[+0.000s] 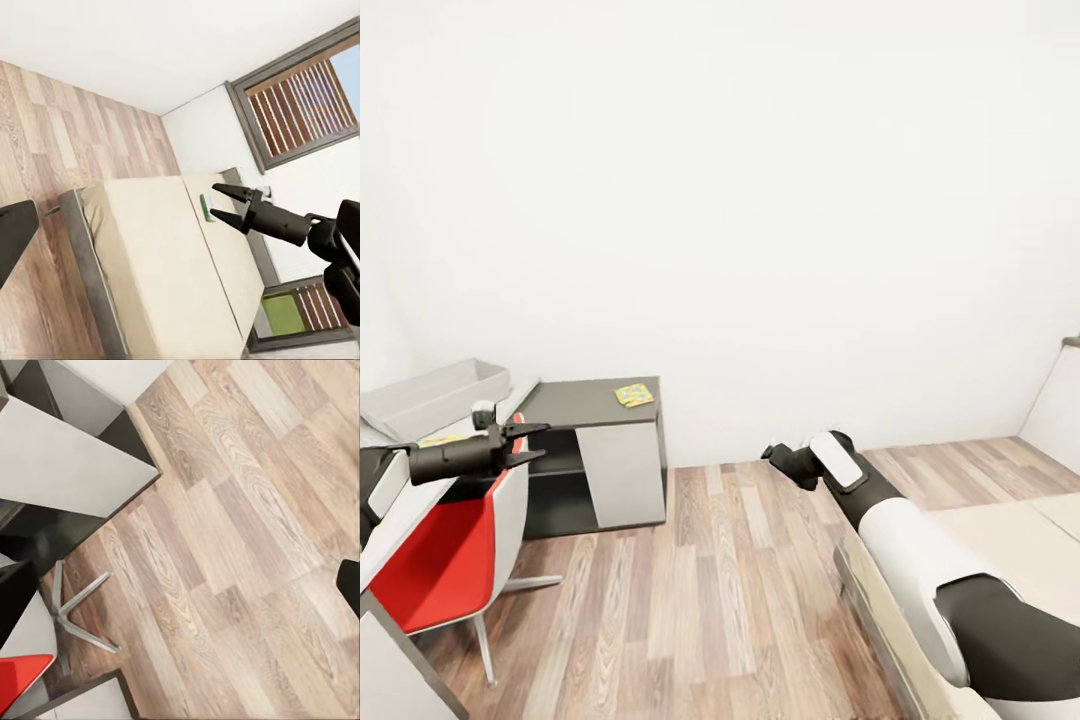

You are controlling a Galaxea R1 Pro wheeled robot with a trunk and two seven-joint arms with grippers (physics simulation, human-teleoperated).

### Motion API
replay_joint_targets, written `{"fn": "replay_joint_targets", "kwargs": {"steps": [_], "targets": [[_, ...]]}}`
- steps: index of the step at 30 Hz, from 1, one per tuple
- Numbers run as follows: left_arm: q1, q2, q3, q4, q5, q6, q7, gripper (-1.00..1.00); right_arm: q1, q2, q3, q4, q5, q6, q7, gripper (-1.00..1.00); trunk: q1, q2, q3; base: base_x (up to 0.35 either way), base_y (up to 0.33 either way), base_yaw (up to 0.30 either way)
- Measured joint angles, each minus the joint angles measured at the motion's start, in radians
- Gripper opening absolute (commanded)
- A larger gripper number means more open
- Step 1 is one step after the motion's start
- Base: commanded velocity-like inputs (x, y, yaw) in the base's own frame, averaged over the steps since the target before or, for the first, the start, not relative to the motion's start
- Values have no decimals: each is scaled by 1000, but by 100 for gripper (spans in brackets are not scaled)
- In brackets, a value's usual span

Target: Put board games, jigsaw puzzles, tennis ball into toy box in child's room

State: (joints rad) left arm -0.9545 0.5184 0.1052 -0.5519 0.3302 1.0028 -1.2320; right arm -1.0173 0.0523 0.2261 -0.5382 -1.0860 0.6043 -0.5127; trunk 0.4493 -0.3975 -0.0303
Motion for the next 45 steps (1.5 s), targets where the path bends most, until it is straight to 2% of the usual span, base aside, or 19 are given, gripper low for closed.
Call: {"fn": "replay_joint_targets", "kwargs": {"steps": [6,7,8,11,14,18,19,22,27,28,35,36,42,45], "targets": [[5,-1,0,0,-39,-2,0,100,0,39,120,65,38,-54,-1,100,0,0,0,0,0,-169],[6,-2,0,0,-52,-2,1,100,0,48,160,79,47,-63,-1,100,0,0,0,0,0,-60],[8,-2,0,0,-59,-2,2,100,0,51,178,84,52,-66,-2,100,0,0,0,0,0,-48],[11,-4,0,0,-82,-2,3,100,0,58,223,94,59,-73,-3,100,0,0,0,0,0,-31],[17,-6,0,0,-108,-1,5,100,0,62,250,99,63,-76,-3,100,0,0,0,0,0,-16],[25,-10,1,0,-147,-1,13,100,0,65,268,103,65,-81,-3,100,0,0,0,0,0,-7],[28,-13,1,1,-167,-2,24,100,0,68,272,104,65,-83,-3,100,0,0,0,0,0,-3],[31,-18,1,11,-199,-12,54,100,0,72,276,107,66,-85,-3,100,0,0,0,0,0,-2],[33,-26,2,63,-239,-68,134,100,0,80,279,125,67,-92,-3,100,0,0,0,0,0,0],[33,-28,2,93,-247,-100,175,100,0,83,279,133,68,-97,-3,100,0,0,0,0,0,0],[34,-47,3,204,-254,-215,350,100,12,89,280,147,68,-138,-1,100,0,0,0,0,0,0],[34,-58,4,226,-256,-243,394,100,22,89,280,148,68,-150,1,100,0,0,0,0,0,0],[35,-93,6,279,-260,-314,525,100,54,88,280,150,73,-190,13,100,0,0,0,0,0,0],[35,-101,5,297,-260,-336,559,100,61,88,280,150,85,-202,15,100,0,0,0,0,0,0]]}}
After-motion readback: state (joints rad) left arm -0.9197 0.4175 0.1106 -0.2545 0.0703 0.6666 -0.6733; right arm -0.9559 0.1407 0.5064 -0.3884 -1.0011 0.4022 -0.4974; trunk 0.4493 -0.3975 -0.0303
